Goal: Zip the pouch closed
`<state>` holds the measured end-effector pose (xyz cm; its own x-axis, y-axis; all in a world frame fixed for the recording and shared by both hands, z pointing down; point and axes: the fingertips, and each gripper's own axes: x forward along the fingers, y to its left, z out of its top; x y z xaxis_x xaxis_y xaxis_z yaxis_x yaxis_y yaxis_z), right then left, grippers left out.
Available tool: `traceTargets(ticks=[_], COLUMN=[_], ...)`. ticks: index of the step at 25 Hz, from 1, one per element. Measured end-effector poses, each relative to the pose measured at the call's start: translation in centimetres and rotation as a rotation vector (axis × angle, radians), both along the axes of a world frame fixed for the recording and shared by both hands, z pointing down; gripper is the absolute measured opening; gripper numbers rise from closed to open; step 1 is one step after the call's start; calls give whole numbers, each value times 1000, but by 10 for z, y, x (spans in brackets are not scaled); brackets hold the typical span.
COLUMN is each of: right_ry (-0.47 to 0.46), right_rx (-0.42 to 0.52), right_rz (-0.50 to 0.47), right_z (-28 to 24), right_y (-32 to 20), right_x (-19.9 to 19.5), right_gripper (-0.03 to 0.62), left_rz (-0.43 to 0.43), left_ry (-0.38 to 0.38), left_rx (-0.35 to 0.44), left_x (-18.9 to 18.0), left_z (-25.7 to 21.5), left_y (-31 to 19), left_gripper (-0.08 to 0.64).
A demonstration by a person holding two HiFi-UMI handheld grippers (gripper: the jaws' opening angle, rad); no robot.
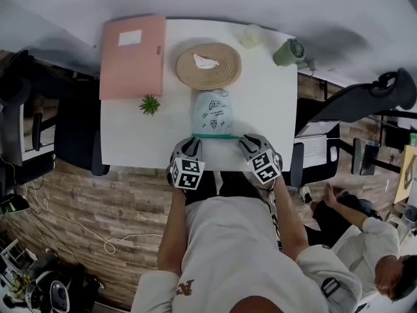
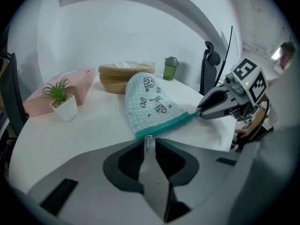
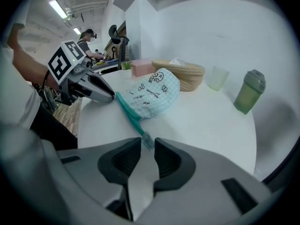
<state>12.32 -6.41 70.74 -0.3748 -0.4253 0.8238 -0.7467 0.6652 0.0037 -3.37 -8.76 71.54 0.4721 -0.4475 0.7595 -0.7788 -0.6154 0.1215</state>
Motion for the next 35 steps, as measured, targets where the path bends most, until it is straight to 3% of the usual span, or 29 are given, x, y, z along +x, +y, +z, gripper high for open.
traceTargets(ticks=[8, 19, 25, 28, 35], right_ry=[-43, -169, -206, -204, -235], right_rx=[139, 492, 638, 695, 771], right_rz=[67, 174, 225, 275, 290], right_z=[-49, -189, -247, -260, -288], right_y=[-10, -39, -36, -32, -18], right_x=[-14, -48, -57, -58, -61], right_gripper=[139, 236, 323, 354, 357], left_rz=[-36, -50, -69, -71, -64], left_ry=[57, 160, 235, 236, 243], left_rx=[97, 402, 559, 640, 683], left_x=[-16, -36, -48, -50, -45], left_z=[-39, -171, -240, -263, -284], left_y=[-8, -29, -30, -29, -16], left_gripper=[123, 238, 278, 295, 313])
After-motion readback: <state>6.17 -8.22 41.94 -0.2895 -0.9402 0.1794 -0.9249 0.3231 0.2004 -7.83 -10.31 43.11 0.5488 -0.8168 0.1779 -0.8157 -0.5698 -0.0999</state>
